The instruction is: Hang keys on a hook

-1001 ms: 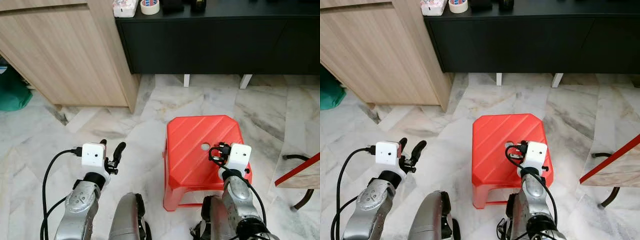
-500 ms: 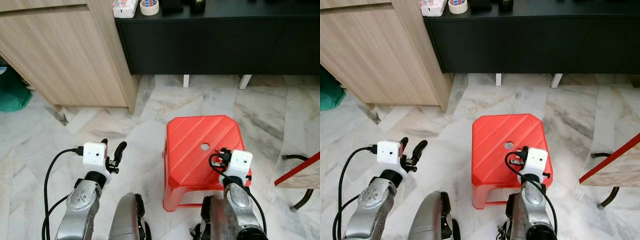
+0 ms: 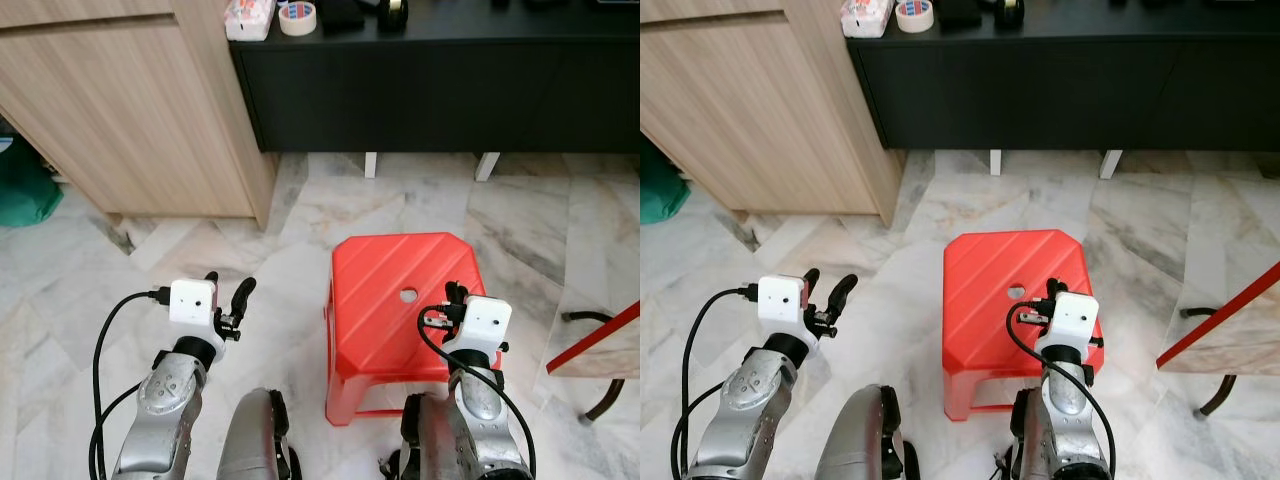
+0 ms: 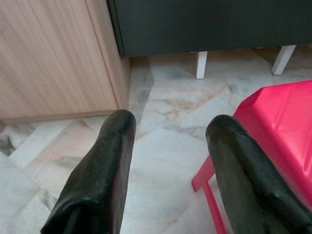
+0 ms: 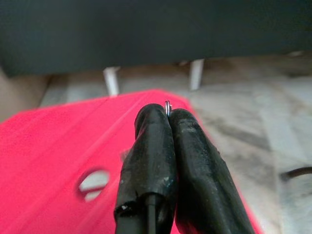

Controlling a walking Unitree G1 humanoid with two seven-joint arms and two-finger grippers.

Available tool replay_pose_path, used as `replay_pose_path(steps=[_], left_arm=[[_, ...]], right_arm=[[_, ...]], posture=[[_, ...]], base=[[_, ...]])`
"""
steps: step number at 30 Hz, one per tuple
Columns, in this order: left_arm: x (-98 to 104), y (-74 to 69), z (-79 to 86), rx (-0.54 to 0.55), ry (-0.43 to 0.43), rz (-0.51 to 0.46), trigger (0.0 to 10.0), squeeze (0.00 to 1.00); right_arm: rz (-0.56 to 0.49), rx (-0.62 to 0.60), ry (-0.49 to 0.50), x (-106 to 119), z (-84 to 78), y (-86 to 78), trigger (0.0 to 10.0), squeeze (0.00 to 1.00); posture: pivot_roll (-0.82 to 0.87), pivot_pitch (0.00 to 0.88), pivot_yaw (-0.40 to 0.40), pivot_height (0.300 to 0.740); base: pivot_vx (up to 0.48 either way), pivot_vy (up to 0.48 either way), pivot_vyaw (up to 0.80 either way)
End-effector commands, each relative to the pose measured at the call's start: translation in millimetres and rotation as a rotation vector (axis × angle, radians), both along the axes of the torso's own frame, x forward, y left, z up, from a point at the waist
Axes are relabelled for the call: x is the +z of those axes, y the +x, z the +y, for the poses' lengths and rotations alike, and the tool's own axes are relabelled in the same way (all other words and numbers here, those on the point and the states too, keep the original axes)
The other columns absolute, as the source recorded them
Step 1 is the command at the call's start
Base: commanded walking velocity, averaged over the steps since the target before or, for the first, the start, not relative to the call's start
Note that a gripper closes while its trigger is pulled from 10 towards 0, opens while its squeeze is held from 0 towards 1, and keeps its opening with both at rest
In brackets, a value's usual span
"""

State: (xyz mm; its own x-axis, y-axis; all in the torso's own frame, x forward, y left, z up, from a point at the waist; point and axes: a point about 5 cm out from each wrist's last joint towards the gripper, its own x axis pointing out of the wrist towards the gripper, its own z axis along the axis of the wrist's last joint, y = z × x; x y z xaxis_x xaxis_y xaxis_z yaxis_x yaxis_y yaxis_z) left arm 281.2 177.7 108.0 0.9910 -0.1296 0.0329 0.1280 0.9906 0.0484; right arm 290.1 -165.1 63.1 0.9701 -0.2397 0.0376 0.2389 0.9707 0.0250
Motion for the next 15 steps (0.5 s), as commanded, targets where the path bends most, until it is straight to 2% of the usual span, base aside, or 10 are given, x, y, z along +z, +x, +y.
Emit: replay_pose_path(steps=[1, 2, 3, 10, 15], left_arm=[[-4, -0.7, 3.5, 0.009, 0.014, 0.008, 10.0, 0.00], [-4, 0.1, 3.3, 0.009, 0.012, 0.006, 10.0, 0.00], [-3, 1.1, 3.2, 0.011, 0.005, 0.002, 10.0, 0.00], [-2, 9.6, 1.4, 0.022, -0.027, -0.016, 10.0, 0.00], [-1, 13.3, 0.3, 0.026, -0.038, -0.025, 10.0, 0.00]], right_arm=[[-0.016, -0.044, 0.001, 2, -4.3, -2.6, 0.0, 0.00], [-0.015, -0.059, 0.008, 3, -5.4, -2.2, 6.4, 0.00], [-0.011, -0.060, 0.016, 4, -4.9, -1.0, 10.0, 0.00], [-0.018, -0.020, 0.013, 11, 1.7, 5.0, 10.0, 0.00], [-0.018, -0.022, 0.007, 13, 0.5, 6.4, 10.0, 0.00]], posture=[[0.09, 0.155, 0.057, 0.606], [0.09, 0.148, 0.056, 0.606], [0.09, 0.144, 0.053, 0.606], [0.07, 0.107, 0.039, 0.606], [0.06, 0.089, 0.031, 0.631]], base=[[0.000, 0.000, 0.00], [0.000, 0.000, 0.00], [0.000, 0.000, 0.00], [0.000, 0.000, 0.00], [0.000, 0.000, 0.00]])
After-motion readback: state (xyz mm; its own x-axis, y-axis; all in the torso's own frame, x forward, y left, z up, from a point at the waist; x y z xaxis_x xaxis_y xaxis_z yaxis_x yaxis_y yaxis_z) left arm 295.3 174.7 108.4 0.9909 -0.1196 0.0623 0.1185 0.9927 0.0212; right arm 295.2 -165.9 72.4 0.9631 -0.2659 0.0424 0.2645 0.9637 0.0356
